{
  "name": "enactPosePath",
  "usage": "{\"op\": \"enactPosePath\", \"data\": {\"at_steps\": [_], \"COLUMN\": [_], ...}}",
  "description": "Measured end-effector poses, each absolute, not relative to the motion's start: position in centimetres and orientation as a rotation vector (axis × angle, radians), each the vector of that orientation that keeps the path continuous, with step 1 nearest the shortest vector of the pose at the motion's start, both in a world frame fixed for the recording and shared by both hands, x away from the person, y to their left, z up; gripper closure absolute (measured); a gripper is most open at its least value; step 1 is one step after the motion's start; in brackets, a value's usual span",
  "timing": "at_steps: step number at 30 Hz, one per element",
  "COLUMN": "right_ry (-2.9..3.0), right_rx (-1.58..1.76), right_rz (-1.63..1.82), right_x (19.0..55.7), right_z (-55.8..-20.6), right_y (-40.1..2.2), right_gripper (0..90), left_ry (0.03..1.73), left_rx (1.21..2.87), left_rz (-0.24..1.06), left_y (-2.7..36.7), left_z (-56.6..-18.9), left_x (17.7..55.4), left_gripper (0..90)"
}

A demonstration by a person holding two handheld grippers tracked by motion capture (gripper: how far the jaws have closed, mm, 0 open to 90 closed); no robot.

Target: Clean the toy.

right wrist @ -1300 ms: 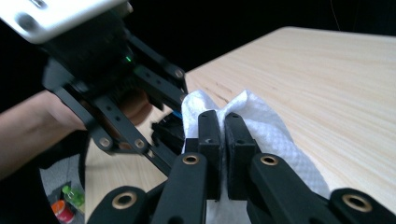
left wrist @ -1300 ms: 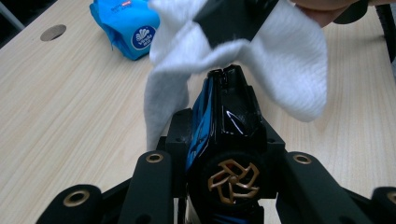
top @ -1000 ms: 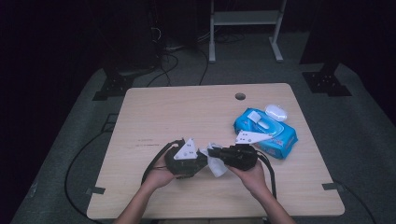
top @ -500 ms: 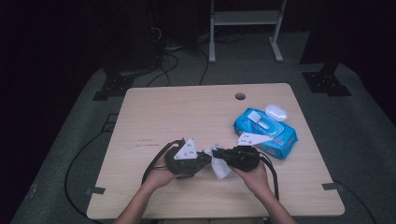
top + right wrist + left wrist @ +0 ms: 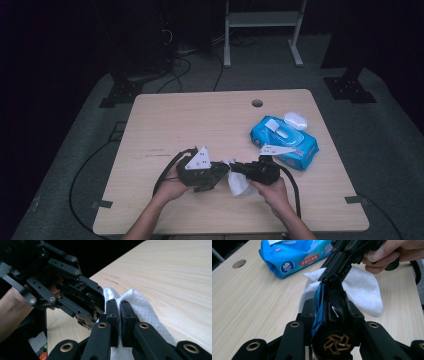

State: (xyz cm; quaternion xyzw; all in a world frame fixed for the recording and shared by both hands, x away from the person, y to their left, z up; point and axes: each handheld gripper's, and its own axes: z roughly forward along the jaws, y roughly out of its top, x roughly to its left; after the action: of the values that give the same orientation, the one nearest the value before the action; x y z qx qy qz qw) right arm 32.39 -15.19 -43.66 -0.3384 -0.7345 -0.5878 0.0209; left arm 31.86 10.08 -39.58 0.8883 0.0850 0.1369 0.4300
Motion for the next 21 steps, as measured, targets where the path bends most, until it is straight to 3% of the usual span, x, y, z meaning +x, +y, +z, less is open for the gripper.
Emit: {"op": "enactPosePath", "data": {"at_steps": [12,21], "right_ry": [-2.242,-2.281], "right_rx": [-0.986,-0.917], "right_rz": [-1.935,-1.913], "right_x": [31.6,31.6], "right_z": [-41.1,-40.8], "right_y": [-15.0,-12.7], "right_gripper": [86.7,86.7], "left_ry": [0.209,0.273], "left_rx": [2.152,2.120], "left_rz": [0.354,0.331], "left_y": [10.2,13.0], "left_z": [-38.7,-39.0], "left_x": [31.6,31.0], "left_gripper": [67.1,66.8]}}
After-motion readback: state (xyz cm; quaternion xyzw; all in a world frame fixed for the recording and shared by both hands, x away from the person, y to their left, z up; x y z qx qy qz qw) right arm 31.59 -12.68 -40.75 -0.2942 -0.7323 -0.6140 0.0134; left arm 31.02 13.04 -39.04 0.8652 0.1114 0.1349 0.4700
